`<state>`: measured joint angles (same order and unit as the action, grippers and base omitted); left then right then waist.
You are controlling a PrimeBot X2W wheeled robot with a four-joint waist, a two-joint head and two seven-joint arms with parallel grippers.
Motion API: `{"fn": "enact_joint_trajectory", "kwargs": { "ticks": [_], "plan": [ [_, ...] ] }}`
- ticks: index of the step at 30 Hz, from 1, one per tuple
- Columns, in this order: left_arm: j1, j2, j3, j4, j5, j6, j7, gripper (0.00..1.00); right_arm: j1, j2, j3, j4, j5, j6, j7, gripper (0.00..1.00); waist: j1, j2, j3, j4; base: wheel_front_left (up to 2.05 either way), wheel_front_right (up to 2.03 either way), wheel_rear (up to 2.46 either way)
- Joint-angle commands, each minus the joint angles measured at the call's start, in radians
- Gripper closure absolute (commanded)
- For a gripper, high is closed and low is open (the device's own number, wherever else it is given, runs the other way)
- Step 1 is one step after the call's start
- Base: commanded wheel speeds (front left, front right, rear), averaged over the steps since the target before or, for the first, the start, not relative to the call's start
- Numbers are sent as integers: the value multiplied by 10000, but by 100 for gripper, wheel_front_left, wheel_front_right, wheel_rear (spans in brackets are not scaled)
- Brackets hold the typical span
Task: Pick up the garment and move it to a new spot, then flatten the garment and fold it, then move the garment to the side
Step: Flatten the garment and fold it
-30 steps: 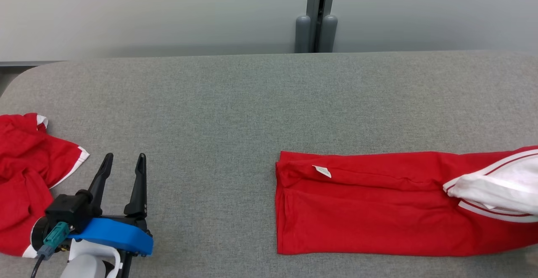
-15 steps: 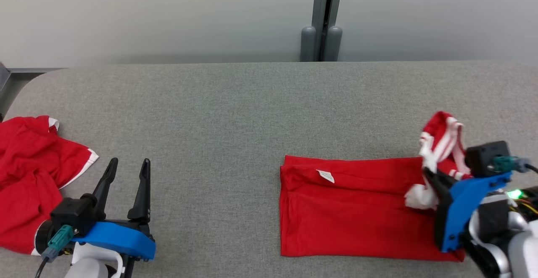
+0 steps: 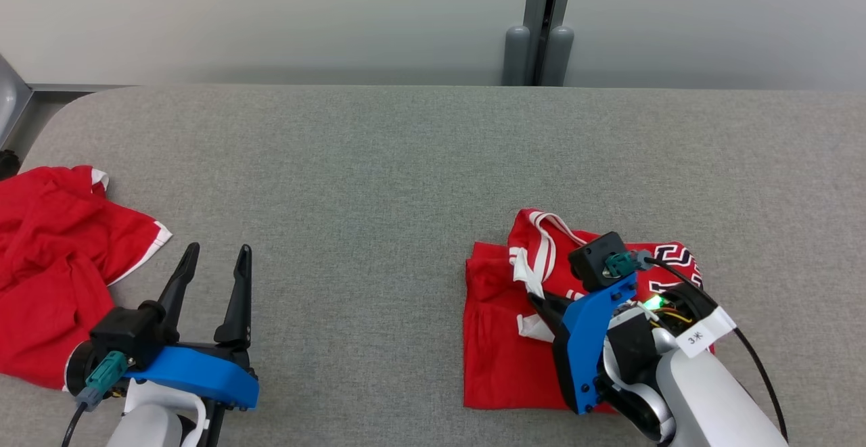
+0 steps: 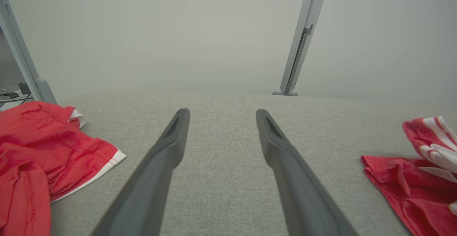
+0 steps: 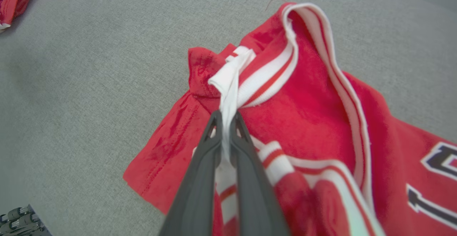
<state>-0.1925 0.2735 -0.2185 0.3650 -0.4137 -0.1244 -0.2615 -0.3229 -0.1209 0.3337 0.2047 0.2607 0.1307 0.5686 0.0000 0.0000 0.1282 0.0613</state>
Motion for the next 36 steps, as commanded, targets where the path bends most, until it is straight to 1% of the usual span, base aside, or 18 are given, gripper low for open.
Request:
{"fn": "enact_joint_trajectory", "kwargs": {
  "ticks": [1,7,8,9,10,16,20,22,23,25,26,27,28,29,30,33,34,36],
  "plan": [
    [-182,-6,-13,26,-39,-69,-48,0,-276,56,221,376,3,1,-170,100,0,0,29,71,0,0,0],
    [-142,35,60,29,-64,-74,-48,0,-670,146,707,1421,105,1,-460,100,0,0,49,161,0,0,0],
    [-135,28,70,28,-60,-75,-47,0,-711,190,776,1537,178,1,-532,73,0,0,50,167,0,0,0],
    [-128,21,87,30,-52,-75,-48,0,-758,220,841,1625,234,1,-577,8,0,0,51,167,0,0,0],
    [-121,12,99,30,-47,-73,-48,0,-810,252,890,1694,322,1,-666,0,0,0,53,165,0,0,0],
    [-48,-22,133,19,-28,-70,-47,0,-983,264,1431,1415,934,1,-810,0,0,0,15,104,0,0,0],
    [11,-17,157,5,-11,-71,-47,0,-897,176,1605,196,1922,1,-1209,0,0,0,-37,34,0,0,0],
    [39,-5,185,-5,-2,-72,-47,0,-816,-152,1444,-543,2046,1,-1493,0,0,0,-69,-11,0,0,0],
    [39,-5,185,-5,-2,-72,-47,0,-816,-152,1444,-543,2046,1,-1493,0,0,0,-69,-11,0,0,0],
    [75,6,228,-8,-1,-72,-48,0,-412,-423,688,-1474,1887,1,-1904,0,0,0,-113,-72,0,0,0],
    [75,6,228,-8,-1,-72,-48,0,-412,-423,688,-1474,1887,1,-1904,0,0,0,-113,-72,0,0,0],
    [121,10,254,-24,6,-73,-47,0,-73,-548,-53,-1910,1615,1,-2134,0,0,0,-130,-106,0,0,0],
    [121,10,254,-24,6,-73,-47,0,-73,-548,-53,-1910,1615,1,-2134,0,0,0,-130,-106,0,0,0],
    [139,7,258,-39,10,-73,-48,0,125,-559,-513,-2071,1475,1,-2275,0,0,0,-131,-121,0,0,0],
    [153,0,274,-59,35,-74,-49,0,551,-599,-1378,-2238,999,1,-2581,0,0,0,-131,-145,0,0,0],
    [145,-25,291,-102,58,-75,-49,0,1227,-441,-2527,-2190,357,1,-3172,0,0,0,-117,-158,0,0,0],
    [145,-25,291,-102,58,-75,-49,0,1227,-441,-2527,-2190,357,1,-3172,0,0,0,-117,-158,0,0,0],
    [132,-34,270,-94,65,-76,-47,0,1835,-262,-3288,-1760,-257,1,-3632,0,0,0,-108,-167,0,0,0]
  ]
}}
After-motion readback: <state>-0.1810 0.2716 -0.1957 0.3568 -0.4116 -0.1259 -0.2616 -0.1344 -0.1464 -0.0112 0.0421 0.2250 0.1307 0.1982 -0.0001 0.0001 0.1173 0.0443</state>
